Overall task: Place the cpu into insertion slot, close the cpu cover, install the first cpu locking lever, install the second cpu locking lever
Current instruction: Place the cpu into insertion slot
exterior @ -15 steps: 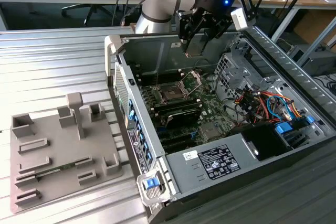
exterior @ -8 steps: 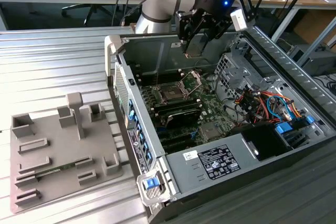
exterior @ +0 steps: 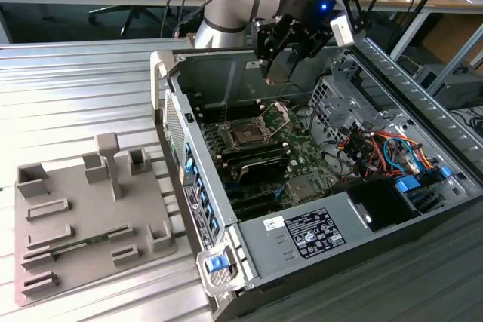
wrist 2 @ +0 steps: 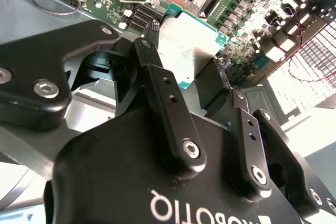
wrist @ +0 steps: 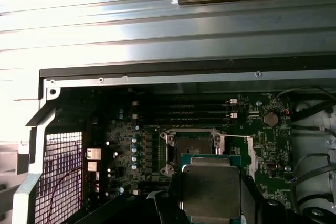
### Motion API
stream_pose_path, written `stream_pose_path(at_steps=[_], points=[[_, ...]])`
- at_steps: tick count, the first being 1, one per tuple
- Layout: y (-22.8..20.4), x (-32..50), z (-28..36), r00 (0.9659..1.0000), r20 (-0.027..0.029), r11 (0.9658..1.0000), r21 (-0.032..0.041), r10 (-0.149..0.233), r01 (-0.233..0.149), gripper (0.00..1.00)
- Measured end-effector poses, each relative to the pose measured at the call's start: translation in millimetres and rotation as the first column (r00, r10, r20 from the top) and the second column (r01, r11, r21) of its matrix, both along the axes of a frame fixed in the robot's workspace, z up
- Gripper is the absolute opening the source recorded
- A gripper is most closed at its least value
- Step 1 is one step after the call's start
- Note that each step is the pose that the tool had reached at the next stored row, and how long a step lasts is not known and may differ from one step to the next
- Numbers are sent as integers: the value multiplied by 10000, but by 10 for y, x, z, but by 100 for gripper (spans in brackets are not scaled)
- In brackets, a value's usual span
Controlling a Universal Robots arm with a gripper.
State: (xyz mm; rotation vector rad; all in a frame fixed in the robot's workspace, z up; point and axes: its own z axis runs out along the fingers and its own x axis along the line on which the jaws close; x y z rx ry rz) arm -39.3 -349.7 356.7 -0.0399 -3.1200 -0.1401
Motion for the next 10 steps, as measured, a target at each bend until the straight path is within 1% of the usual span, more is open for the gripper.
stream_pose_path(at_steps=[10], points=[[0, 0, -23, 10000, 0, 10000, 0, 0, 0, 53]])
